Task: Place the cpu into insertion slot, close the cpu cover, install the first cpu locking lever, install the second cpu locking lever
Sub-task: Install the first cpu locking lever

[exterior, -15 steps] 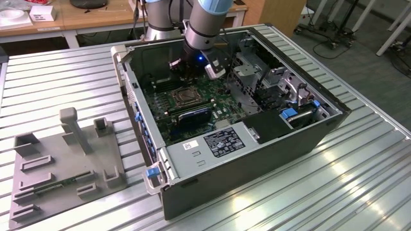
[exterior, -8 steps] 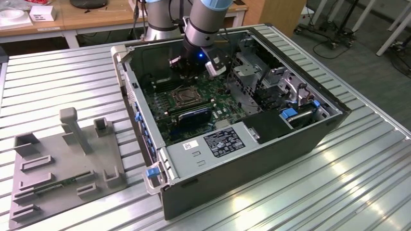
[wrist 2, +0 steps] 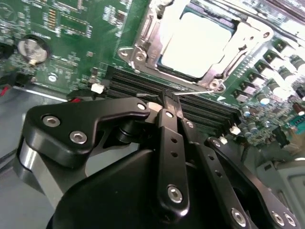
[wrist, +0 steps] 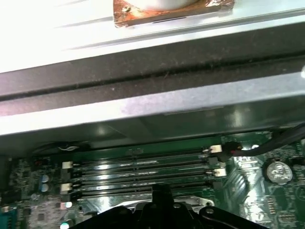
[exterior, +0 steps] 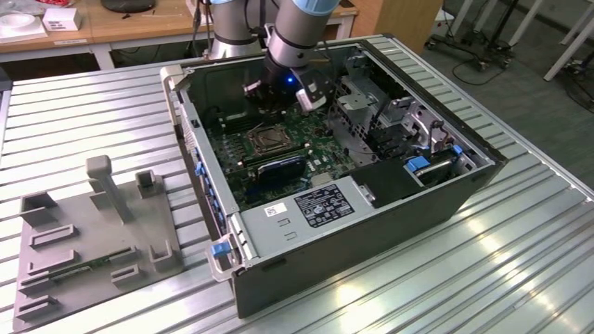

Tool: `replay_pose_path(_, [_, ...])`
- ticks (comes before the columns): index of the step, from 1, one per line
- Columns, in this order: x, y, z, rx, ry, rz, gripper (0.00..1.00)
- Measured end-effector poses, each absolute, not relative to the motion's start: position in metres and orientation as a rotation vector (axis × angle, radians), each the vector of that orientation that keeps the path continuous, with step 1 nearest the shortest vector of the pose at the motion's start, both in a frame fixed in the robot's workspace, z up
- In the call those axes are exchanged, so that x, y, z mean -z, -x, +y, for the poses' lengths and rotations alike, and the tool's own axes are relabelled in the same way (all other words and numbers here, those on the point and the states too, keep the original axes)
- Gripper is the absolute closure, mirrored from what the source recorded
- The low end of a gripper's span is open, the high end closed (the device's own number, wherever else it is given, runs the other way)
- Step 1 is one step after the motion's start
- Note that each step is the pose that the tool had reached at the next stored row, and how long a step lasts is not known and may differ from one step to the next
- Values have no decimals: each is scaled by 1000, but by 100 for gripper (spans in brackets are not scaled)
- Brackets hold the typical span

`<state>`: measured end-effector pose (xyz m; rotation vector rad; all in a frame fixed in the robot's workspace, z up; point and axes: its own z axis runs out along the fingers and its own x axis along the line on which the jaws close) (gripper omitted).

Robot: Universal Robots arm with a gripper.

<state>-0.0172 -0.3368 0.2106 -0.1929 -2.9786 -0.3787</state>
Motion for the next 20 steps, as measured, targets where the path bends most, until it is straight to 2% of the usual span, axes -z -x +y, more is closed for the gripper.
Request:
replay_pose_path(5, [-211,17,-337,376,195,-2963,89])
replay_pose_path(10, [-211,17,-337,419,196,-2953,89])
replay_pose_path(20, [-211,16,-339,446,198,-2935,89])
